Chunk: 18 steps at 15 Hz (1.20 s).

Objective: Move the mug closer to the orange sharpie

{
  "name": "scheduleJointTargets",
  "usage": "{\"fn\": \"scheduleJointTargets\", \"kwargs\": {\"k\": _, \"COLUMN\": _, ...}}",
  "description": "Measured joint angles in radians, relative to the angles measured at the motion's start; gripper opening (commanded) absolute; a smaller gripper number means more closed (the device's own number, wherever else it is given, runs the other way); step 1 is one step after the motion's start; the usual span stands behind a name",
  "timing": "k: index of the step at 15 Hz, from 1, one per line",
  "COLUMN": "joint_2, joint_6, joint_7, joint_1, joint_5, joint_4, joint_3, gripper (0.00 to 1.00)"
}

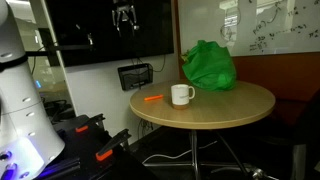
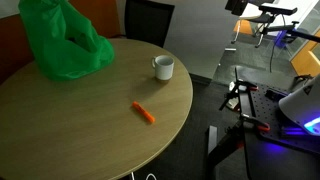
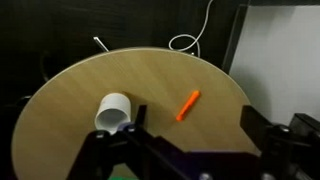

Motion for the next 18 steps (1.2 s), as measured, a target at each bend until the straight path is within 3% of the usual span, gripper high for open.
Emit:
{"fn": "scheduleJointTargets", "kwargs": {"k": 5, "joint_2": 0.009, "joint_6": 0.016, "joint_7": 0.010, "joint_1": -0.001, "joint_5": 0.000, "joint_4": 0.000, "joint_3": 0.008, "gripper": 1.00}}
{"fn": "scheduleJointTargets", "kwargs": {"k": 9, "joint_2": 0.093, "joint_6": 0.130, "joint_7": 0.056, "joint_1": -0.020, "joint_5": -0.019, "joint_4": 0.001, "joint_3": 0.036, "gripper": 1.00}}
{"fn": "scheduleJointTargets", "kwargs": {"k": 13, "joint_2": 0.272, "joint_6": 0.263, "joint_7": 0.161, "joint_1": -0.070, "joint_5": -0.125, "joint_4": 0.032, "joint_3": 0.068, "gripper": 1.00}}
{"fn": "scheduleJointTargets", "kwargs": {"k": 18, "joint_2": 0.576, "joint_6": 0.370, "joint_7": 0.342, "joint_1": -0.123, "joint_5": -0.328, "joint_4": 0.153, "joint_3": 0.087, "gripper": 1.00}}
